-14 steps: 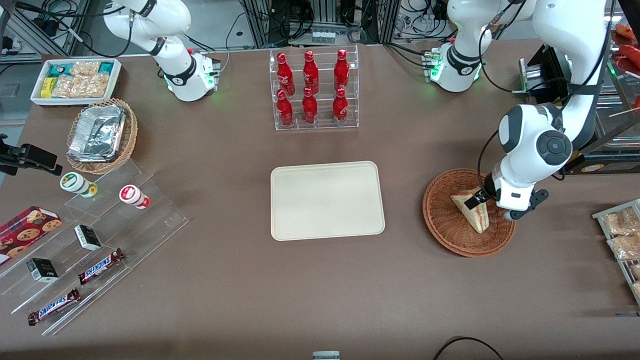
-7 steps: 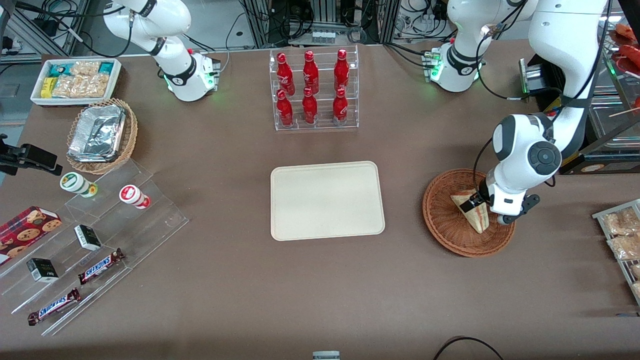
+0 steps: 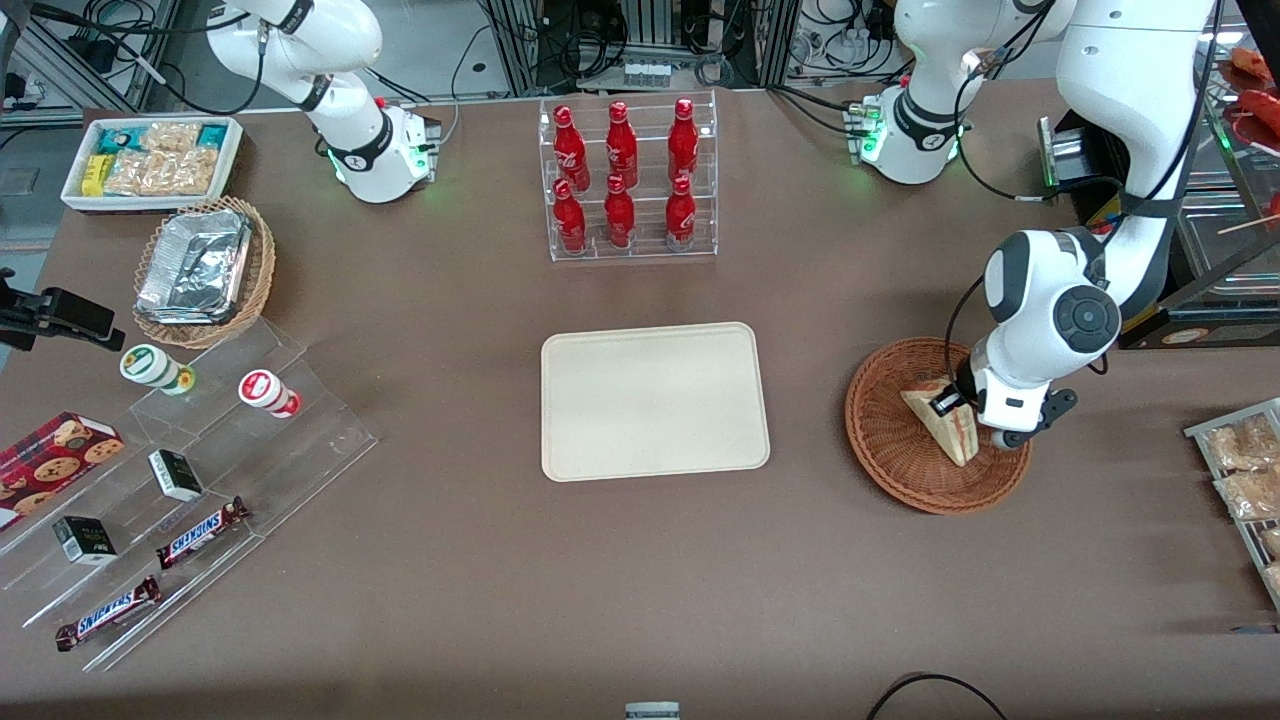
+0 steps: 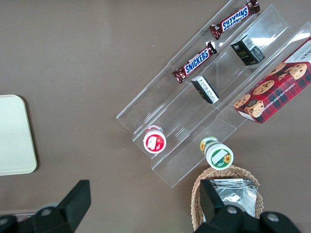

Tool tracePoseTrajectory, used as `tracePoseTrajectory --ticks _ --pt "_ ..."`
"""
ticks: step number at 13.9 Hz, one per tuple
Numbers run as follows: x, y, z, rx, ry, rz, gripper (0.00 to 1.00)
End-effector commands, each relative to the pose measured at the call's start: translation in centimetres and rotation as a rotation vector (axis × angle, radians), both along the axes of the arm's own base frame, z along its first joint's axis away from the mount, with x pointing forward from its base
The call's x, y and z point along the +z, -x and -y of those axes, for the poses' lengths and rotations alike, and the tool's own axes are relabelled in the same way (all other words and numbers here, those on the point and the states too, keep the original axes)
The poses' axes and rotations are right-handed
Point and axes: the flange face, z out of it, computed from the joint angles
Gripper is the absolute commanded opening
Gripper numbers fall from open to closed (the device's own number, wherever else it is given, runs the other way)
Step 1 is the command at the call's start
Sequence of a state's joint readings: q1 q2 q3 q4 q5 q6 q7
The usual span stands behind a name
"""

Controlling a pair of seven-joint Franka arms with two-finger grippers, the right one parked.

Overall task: Place sandwich from basket to tray
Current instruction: 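Lower the left gripper and close it on the wrapped sandwich, then lift the sandwich and carry it with the left gripper over the tray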

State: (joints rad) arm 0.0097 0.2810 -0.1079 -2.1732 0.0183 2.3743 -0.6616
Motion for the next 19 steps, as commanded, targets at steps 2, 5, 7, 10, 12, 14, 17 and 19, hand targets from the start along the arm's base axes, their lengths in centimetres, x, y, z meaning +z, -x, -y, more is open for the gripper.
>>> tracePoseTrajectory --ticks 2,5,7,10,12,14,17,19 --pt "6.4 -2.1 1.4 -0.075 -0.012 -0.045 0.0" --pt "9.4 -3.7 5.1 -0.127 -0.009 -0.052 0.0" --pt "8.8 -3.9 9.0 -0.187 0.0 -0.048 0.0" --pt "7.8 -4.4 15.4 -0.275 0.008 -0.048 0.0" --pt "7.2 -4.1 19.6 -0.325 0.016 -0.046 0.0" --pt "6.4 -3.1 23.2 -0.38 0.019 -0.051 0.0" --pt "5.6 -1.9 29.2 -0.415 0.025 -0.048 0.0" --pt "4.9 -0.9 33.3 -0.39 0.031 -0.047 0.0"
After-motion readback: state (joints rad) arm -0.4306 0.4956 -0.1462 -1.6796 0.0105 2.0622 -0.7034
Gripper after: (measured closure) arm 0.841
